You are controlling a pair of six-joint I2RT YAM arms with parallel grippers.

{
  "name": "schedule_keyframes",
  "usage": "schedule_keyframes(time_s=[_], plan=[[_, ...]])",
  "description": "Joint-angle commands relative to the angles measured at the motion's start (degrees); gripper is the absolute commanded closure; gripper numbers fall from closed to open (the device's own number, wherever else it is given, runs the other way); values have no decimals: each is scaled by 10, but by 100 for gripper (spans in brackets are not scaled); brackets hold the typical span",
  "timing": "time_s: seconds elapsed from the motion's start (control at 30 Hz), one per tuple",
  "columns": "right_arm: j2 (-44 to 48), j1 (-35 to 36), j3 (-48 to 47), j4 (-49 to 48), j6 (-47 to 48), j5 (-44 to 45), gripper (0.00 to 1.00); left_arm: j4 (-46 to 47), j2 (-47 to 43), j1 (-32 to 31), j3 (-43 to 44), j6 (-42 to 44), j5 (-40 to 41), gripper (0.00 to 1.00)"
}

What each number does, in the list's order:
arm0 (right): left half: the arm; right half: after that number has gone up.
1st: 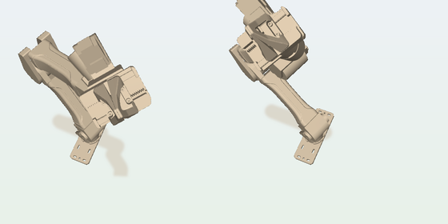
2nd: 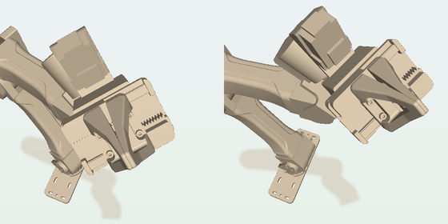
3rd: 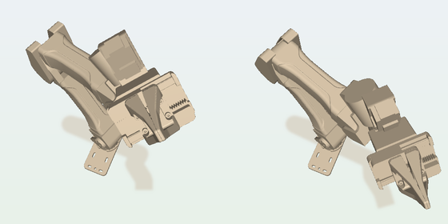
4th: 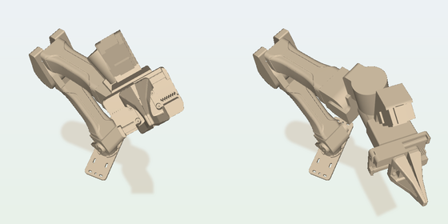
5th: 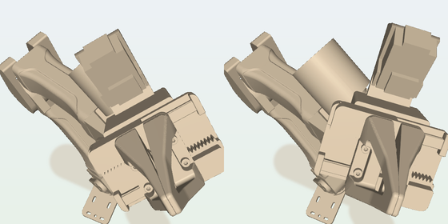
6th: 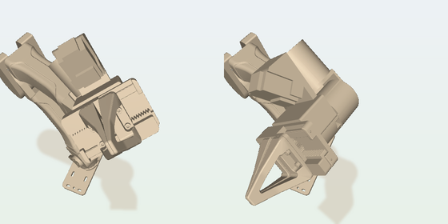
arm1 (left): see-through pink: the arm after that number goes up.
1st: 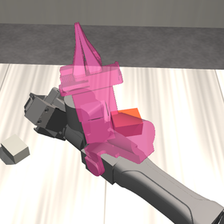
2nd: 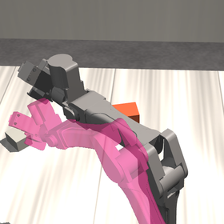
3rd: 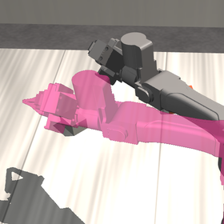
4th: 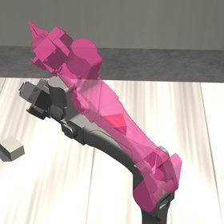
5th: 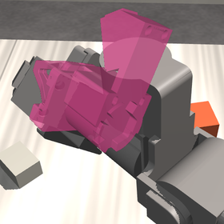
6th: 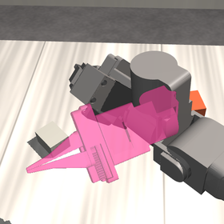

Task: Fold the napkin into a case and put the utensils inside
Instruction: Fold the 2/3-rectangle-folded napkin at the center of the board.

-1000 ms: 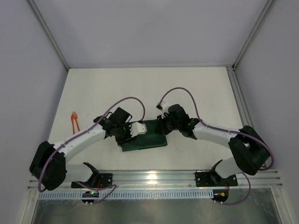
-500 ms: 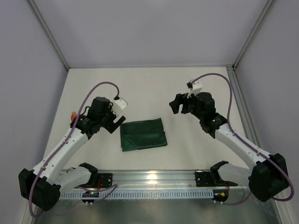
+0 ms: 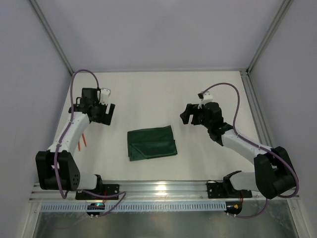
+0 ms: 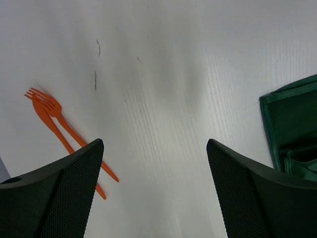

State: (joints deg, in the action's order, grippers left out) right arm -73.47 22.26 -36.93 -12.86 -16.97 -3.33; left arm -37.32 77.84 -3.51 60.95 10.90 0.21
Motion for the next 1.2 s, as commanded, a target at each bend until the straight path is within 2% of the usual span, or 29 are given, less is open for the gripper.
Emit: schedule_keyframes(time_s=[0.0,0.1,0.13,0.33,0.5,0.67,0.83,0.9,1.17], plan=[[-8,1,14,-14,-14,-85,14,-38,8,32,28,-11,-64,15],[-25,2,15,-14,-14,-111,20,-49,18,32,15,-4,-62,17],[-28,2,14,-12,-13,-117,25,-53,26,33,13,1,-62,17],[-33,28,1,5,-3,-120,28,-50,57,33,6,-5,-100,17],[-26,71,-1,11,-10,-113,35,-40,117,33,6,-22,-134,19],[-20,134,-12,28,-7,-85,43,-14,145,-2,7,-35,-175,20],[-47,163,0,-14,-39,-116,64,-1,171,-50,8,-49,-198,21],[-64,166,7,-38,-53,-129,68,3,187,-66,8,-57,-201,21],[-113,185,19,-70,-68,-145,80,23,231,-121,16,-63,-144,21]])
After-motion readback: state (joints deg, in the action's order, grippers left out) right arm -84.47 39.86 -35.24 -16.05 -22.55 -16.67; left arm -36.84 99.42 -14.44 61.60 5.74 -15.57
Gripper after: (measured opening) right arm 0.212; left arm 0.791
